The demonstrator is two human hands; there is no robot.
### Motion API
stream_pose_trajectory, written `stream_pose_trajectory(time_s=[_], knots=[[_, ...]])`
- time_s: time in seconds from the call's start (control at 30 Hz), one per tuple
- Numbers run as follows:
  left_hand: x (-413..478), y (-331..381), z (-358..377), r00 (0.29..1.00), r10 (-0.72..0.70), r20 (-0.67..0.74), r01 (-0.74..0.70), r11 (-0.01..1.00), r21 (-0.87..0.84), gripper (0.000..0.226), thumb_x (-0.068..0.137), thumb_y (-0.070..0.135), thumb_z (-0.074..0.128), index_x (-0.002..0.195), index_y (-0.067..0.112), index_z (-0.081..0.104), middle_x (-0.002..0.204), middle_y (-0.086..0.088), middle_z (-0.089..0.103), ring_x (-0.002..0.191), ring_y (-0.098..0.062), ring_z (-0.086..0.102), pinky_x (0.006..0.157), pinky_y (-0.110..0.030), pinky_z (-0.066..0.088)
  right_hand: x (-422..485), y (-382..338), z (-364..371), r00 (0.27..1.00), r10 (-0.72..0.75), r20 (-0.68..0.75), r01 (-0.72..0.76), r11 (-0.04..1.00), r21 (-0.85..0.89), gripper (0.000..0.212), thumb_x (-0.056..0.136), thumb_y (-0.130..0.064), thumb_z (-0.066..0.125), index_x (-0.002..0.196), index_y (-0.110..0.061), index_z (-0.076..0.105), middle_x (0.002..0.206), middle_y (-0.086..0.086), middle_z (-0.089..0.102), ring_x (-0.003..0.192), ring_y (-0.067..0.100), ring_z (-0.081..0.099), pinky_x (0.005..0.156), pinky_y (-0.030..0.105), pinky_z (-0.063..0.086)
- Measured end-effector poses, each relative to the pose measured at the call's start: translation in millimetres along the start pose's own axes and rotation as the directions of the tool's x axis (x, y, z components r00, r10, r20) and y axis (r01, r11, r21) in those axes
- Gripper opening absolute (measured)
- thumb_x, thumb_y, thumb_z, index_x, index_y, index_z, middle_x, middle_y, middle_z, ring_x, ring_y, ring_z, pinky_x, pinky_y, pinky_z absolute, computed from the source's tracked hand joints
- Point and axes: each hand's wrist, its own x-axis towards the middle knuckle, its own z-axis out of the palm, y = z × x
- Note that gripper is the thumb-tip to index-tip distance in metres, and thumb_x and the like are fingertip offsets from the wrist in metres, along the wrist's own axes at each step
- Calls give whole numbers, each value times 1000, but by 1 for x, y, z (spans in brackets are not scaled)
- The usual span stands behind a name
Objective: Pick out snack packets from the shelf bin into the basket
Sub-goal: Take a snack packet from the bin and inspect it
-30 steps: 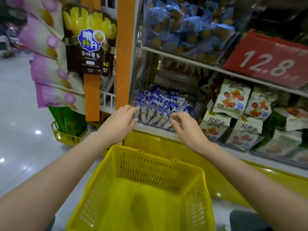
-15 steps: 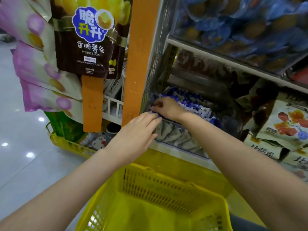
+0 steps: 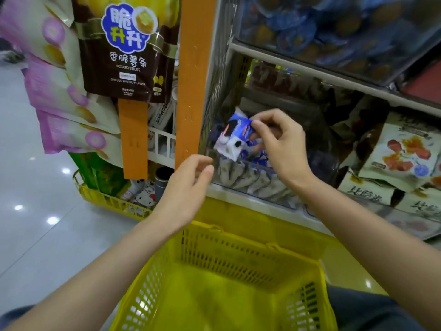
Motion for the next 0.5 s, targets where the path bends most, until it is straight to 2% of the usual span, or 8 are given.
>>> stream_pose_trajectory(time_s=[0.03, 0.07, 0.13, 0.2, 0.3, 0.37, 0.5], knots=[[-6, 4, 2, 991, -118, 55, 126, 975, -182, 21, 93, 43, 42, 106, 29, 52, 109, 12, 56, 103, -4, 55, 86, -13, 42, -15, -4, -5, 999, 23, 45, -26, 998, 53, 17, 91, -8, 55, 82, -22, 60, 73, -9, 65, 65, 5, 65, 54, 19, 53], [-12, 7, 5, 966, -206, 154, 248, 901, -357, 29, 87, 51, 43, 103, 29, 53, 111, 9, 58, 106, -10, 58, 92, -23, 45, -29, -7, -8, 993, 64, 98, -73, 992, 99, 18, 90, -6, 55, 81, -20, 60, 69, -8, 66, 63, 5, 64, 54, 19, 53], [-24, 12, 12, 909, -260, 326, 402, 753, -521, 45, 77, 55, 49, 110, 24, 58, 116, 4, 63, 109, -17, 61, 94, -38, 47, -57, -8, -13, 963, 164, 216, -201, 966, 163, 18, 89, -2, 54, 79, -16, 59, 65, -8, 66, 61, 4, 64, 54, 19, 54], [-38, 13, 21, 893, -247, 377, 428, 728, -536, 46, 78, 42, 58, 116, 17, 61, 114, -2, 68, 106, -20, 64, 91, -39, 48, -82, -6, -17, 919, 249, 306, -316, 929, 193, 16, 90, -2, 51, 82, -14, 59, 69, -6, 66, 62, 2, 63, 55, 18, 54], [-54, 11, 33, 907, -295, 301, 409, 786, -463, 35, 82, 18, 64, 116, 11, 59, 110, -9, 69, 101, -23, 65, 89, -38, 49, -110, -2, -17, 857, 350, 379, -445, 873, 200, 12, 92, -11, 49, 92, -15, 60, 83, -1, 64, 69, -1, 62, 59, 20, 55], [-61, 8, 40, 909, -306, 282, 402, 824, -400, 33, 82, 8, 64, 115, 9, 58, 108, -11, 69, 100, -23, 65, 87, -35, 50, -120, 2, -15, 834, 405, 374, -495, 850, 182, 8, 90, -12, 54, 91, -15, 62, 81, -1, 64, 67, -3, 61, 58, 18, 54], [-61, 7, 47, 920, -238, 310, 347, 862, -369, 37, 80, -3, 63, 116, 5, 55, 108, -12, 67, 92, -15, 64, 78, -24, 52, -124, 9, -13, 814, 486, 319, -556, 811, 183, 10, 86, -9, 61, 78, -13, 66, 70, 0, 65, 59, 0, 60, 54, 16, 52]])
